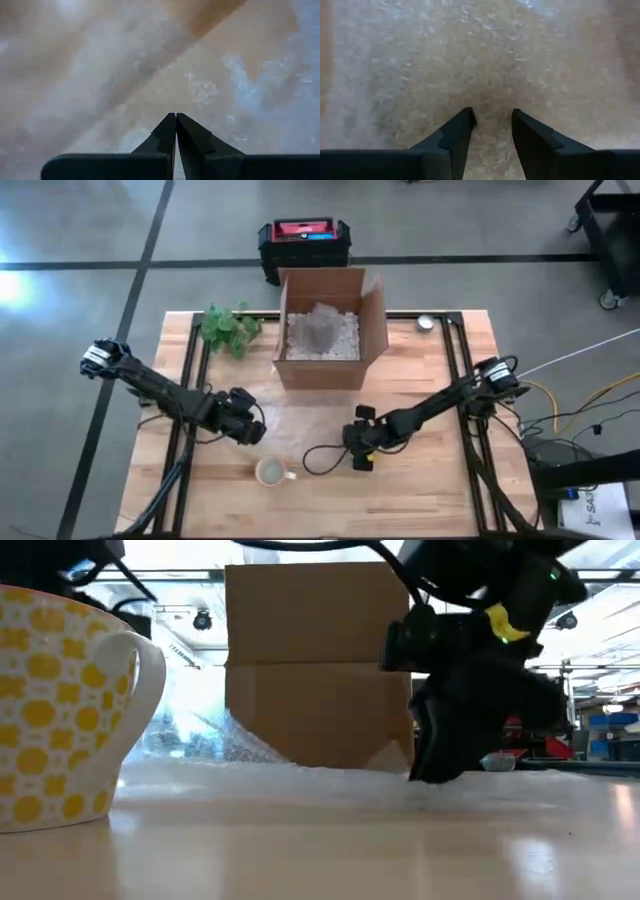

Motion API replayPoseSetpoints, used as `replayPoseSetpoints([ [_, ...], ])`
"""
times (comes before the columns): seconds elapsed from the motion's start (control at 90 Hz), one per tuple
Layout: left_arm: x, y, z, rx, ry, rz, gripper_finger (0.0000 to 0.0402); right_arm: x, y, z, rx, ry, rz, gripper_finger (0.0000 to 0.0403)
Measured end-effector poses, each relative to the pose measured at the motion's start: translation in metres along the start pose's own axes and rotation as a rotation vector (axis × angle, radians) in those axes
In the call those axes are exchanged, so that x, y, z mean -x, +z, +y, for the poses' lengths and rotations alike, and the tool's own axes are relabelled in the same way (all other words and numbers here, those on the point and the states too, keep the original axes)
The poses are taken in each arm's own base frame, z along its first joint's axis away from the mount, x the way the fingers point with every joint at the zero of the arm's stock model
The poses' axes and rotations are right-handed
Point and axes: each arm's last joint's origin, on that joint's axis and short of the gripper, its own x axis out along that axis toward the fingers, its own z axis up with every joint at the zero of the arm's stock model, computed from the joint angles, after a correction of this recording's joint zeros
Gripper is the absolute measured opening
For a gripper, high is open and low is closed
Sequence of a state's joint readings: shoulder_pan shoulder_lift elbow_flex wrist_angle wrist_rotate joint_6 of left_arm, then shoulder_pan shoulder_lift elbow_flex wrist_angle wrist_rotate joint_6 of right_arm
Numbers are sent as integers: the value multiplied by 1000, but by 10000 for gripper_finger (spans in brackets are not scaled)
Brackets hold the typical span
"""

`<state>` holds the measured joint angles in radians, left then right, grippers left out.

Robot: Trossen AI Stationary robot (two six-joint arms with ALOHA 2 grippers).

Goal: Wrap mug
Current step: Wrap the yellow mug with a bubble wrap

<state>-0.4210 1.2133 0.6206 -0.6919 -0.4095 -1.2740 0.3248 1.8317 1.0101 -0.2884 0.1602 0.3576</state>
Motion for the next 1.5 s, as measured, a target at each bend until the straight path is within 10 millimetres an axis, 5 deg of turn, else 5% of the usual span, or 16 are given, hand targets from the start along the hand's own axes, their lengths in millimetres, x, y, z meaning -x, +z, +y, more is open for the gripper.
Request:
replayPoseSetpoints([
  [0.422,-35,-13,35,109,204,-136,0,10,-33,34,102,31,128,82],
  [0.6,-26,-4,39,124,257,-285,0,26,-45,46,163,47,192,66],
  [0.844,-1,11,33,96,261,-337,0,72,-58,39,162,17,294,43],
  [1.1,21,27,-6,-143,-83,-215,0,108,-46,27,89,-107,50,29],
  [1.244,5,21,-10,-267,-143,-169,0,100,-41,23,58,-182,-104,28],
  [1.5,-40,3,23,-219,65,-113,0,64,-50,22,66,-31,-12,21],
])
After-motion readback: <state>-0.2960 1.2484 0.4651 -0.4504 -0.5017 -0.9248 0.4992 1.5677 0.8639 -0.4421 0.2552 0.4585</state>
